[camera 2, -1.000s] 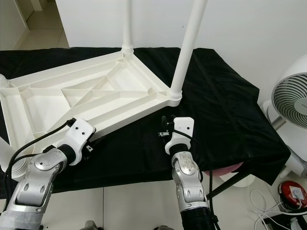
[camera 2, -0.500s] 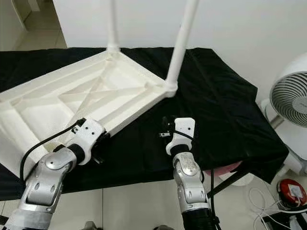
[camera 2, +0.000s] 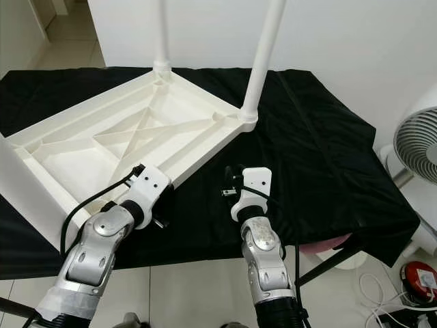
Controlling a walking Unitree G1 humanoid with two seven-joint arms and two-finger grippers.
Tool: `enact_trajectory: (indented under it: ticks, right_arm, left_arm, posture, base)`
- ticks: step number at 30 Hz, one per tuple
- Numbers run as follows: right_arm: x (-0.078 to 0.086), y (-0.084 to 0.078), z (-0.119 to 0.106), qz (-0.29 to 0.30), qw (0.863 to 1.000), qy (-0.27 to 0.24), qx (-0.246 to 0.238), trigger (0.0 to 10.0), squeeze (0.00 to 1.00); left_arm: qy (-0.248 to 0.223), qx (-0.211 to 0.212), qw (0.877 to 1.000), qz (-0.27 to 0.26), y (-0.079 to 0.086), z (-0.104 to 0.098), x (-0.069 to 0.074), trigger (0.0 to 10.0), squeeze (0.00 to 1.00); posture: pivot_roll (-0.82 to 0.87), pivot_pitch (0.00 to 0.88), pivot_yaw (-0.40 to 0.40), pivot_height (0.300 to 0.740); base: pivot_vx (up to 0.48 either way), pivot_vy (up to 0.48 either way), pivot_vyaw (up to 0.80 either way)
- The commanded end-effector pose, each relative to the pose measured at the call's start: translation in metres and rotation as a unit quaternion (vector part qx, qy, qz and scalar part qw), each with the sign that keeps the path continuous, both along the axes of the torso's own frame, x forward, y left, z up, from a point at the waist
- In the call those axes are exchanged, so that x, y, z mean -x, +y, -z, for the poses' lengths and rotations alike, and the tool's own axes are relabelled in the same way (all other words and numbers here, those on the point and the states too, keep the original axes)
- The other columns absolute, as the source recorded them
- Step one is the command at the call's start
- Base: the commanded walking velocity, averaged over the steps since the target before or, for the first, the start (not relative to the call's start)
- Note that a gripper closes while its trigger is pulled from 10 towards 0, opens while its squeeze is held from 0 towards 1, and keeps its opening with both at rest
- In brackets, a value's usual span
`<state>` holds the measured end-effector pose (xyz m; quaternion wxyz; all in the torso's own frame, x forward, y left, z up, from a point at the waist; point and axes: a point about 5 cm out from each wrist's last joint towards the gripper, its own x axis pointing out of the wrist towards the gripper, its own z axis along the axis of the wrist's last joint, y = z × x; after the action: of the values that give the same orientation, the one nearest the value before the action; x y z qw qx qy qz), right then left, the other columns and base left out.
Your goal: Building children table
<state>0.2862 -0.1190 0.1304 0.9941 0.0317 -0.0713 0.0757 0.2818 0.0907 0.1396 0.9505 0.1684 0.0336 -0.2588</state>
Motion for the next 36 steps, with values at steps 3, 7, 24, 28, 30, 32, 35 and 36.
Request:
enact_trajectory:
  ticks: [3,7,24,28,30,32,35,36]
  right_arm:
    - [0.002,-0.002,0.004,0.003,1.000,0.010,-0.001,10.0,0.00]
    - [0.001,-0.001,0.004,0.001,1.000,0.010,-0.002,10.0,0.00]
    - [0.005,0.001,0.006,-0.015,1.000,0.013,0.004,10.0,0.00]
    - [0.004,0.001,0.005,-0.022,1.000,0.011,0.009,10.0,0.00]
    - [0.004,0.000,0.004,-0.022,1.000,0.010,0.010,10.0,0.00]
    - [0.005,-0.001,0.004,-0.021,1.000,0.010,0.011,10.0,0.00]
    - [0.009,-0.002,0.005,-0.018,1.000,0.011,0.013,10.0,0.00]
    - [0.009,-0.002,0.005,-0.018,1.000,0.011,0.013,10.0,0.00]
  left_arm:
    - [-0.057,0.041,0.997,0.017,-0.006,-0.021,0.006,10.0,1.00]
    - [-0.049,0.021,0.998,0.020,-0.005,-0.016,0.006,10.0,0.99]
    - [-0.060,0.047,0.987,0.143,-0.006,-0.017,0.038,10.0,0.00]
    - [-0.058,0.032,0.981,0.183,0.004,-0.015,0.035,10.0,0.00]
    - [-0.058,0.029,0.976,0.206,0.010,-0.016,0.028,10.0,0.00]
    - [-0.058,0.024,0.974,0.218,0.012,-0.017,0.024,10.0,0.00]
    - [-0.059,0.008,0.968,0.242,0.018,-0.018,0.013,10.0,0.00]
    - [-0.059,0.008,0.968,0.242,0.018,-0.018,0.013,10.0,0.00]
  posture:
    - [-0.05,0.056,-0.041,0.740]
    - [-0.04,0.059,-0.042,0.740]
    - [-0.03,0.069,-0.048,0.740]
    - [-0.04,0.073,-0.044,0.740]
    - [-0.05,0.075,-0.041,0.740]
    - [-0.05,0.077,-0.040,0.740]
    - [-0.08,0.085,-0.029,0.740]
    - [-0.08,0.085,-0.029,0.740]
  base:
    - [0.000,0.000,0.00]
    - [0.000,0.000,0.00]
    - [0.000,0.000,0.00]
    - [0.000,0.000,0.00]
    - [0.000,0.000,0.00]
    - [0.000,0.000,0.00]
    - [0.000,0.000,0.00]
    - [0.000,0.000,0.00]
